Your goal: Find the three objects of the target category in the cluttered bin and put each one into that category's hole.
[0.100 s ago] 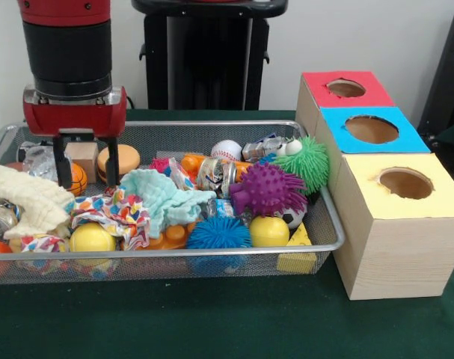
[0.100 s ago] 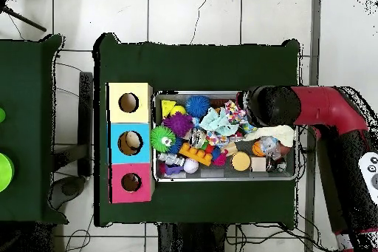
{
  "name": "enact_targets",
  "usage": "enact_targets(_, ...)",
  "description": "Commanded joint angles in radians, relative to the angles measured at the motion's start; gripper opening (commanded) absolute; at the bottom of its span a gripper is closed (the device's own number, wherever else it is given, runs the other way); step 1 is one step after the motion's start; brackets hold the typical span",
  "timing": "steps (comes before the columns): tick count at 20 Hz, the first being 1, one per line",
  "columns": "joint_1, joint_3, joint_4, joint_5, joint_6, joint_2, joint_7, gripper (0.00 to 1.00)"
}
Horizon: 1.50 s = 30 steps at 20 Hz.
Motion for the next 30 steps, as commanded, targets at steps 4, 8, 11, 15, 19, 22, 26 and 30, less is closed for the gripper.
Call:
enact_targets(4, 0.024, 0.016, -0.035, -0.113, -0.052, 0.072, -0.292, 1.00)
enact_targets(8, 0.020, 0.014, -0.035, -0.141, -0.063, 0.066, -0.312, 1.00)
enact_targets(11, -0.003, 0.026, -0.039, -0.150, -0.069, 0.085, -0.352, 1.00)
enact_targets(15, -0.049, 0.050, -0.059, -0.156, -0.080, 0.133, -0.416, 1.00)
enact_targets(19, -0.094, 0.063, -0.069, -0.156, -0.083, 0.173, -0.458, 1.00)
enact_targets(22, -0.127, 0.074, -0.060, -0.151, -0.089, 0.184, -0.479, 1.00)
enact_targets(26, -0.149, 0.071, -0.070, -0.152, -0.070, 0.203, -0.505, 1.00)
enact_targets(30, -0.165, 0.061, -0.063, -0.157, -0.081, 0.222, -0.506, 1.00)
